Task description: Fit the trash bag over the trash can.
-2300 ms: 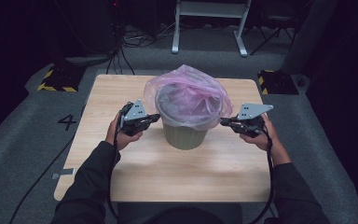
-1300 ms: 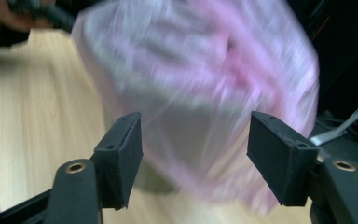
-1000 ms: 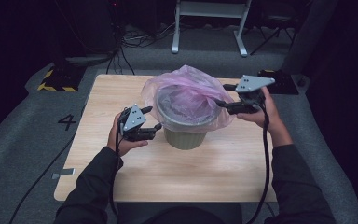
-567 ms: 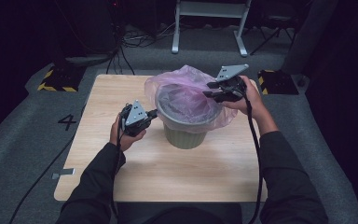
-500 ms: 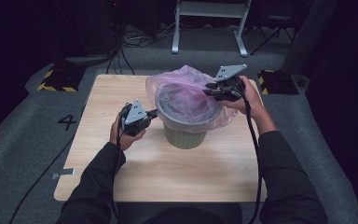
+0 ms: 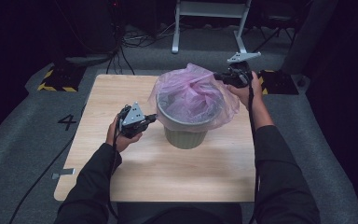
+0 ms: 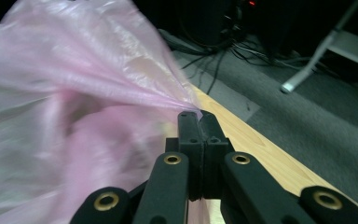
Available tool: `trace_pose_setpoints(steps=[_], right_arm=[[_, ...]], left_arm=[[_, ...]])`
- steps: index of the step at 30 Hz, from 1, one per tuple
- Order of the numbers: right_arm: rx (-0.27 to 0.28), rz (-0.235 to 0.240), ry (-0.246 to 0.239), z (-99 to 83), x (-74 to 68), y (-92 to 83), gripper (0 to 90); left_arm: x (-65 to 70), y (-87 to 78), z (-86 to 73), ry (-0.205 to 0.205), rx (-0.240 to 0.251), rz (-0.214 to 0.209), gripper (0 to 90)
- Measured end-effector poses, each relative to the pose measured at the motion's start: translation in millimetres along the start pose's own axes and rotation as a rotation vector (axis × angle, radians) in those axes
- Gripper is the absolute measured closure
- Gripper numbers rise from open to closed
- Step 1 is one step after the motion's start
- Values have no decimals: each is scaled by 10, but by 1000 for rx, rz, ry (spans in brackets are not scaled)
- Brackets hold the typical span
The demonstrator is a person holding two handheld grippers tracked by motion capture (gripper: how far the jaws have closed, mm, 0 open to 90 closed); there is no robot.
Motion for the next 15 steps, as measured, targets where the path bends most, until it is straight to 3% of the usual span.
trace_pose_setpoints(steps=[6, 9, 13, 15], right_arm=[[-59, -47, 60, -147, 181, 213, 900], [-58, -34, 111, -205, 214, 307, 900], [-94, -24, 128, -317, 214, 433, 900], [-79, 4, 136, -336, 179, 457, 900]], left_arm=[[22, -78, -93, 17, -24, -20, 900], [28, -117, -150, 23, -38, -23, 900], [61, -179, -233, 29, -51, -25, 900], [65, -237, -221, 32, -17, -24, 900]])
Point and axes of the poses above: each handheld gripper's, and its own axes: y roughly forward along the jaws, z roughly out of its top, x roughly to its right, the point moved 6 cm from there along y, roughly forward along the jaws, and after that the axes turned 1 degree about -y, right-handed, at the moved point
